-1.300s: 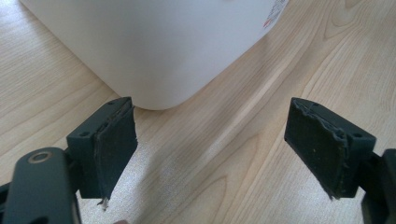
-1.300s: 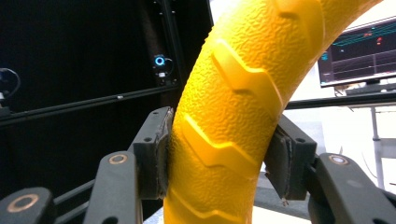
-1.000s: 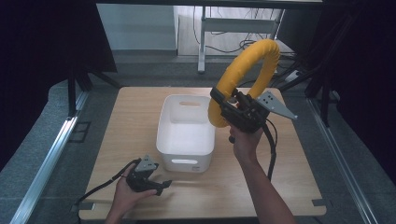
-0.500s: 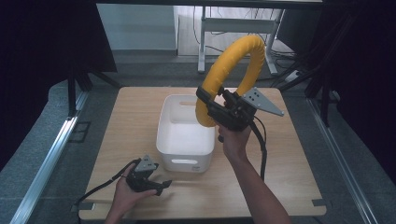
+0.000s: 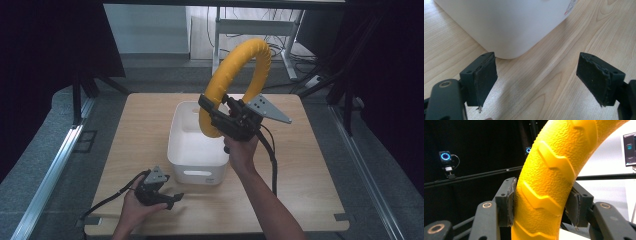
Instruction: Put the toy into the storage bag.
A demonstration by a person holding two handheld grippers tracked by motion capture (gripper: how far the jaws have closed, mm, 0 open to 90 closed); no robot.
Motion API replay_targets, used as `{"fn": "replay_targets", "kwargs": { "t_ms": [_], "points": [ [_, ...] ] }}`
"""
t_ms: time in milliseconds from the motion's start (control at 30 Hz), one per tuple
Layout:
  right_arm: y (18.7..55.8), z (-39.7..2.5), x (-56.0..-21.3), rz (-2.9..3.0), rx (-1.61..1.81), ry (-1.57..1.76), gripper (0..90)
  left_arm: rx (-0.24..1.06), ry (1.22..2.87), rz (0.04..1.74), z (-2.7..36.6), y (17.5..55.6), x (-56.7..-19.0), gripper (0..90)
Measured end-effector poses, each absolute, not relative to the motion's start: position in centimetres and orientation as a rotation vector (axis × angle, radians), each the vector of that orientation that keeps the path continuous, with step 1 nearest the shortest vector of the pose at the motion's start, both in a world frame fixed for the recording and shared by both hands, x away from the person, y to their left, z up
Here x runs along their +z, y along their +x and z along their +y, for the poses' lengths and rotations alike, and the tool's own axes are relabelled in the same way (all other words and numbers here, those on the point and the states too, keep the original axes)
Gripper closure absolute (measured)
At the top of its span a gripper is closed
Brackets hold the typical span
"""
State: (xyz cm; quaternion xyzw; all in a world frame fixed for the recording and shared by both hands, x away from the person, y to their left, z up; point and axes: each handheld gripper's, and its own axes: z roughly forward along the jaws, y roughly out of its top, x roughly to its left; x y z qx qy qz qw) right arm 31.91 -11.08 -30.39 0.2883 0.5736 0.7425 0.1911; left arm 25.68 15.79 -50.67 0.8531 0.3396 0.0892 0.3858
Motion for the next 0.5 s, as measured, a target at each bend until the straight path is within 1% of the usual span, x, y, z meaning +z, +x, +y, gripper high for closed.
{"fn": "replay_targets", "kwargs": {
  "t_ms": [500],
  "points": [
    [31.9,-9.4,-30.8,1.63,2.12,0.796,46.7,0.225,2.175,0.863,15.7,25.7,-50.7,16.9]
  ]
}}
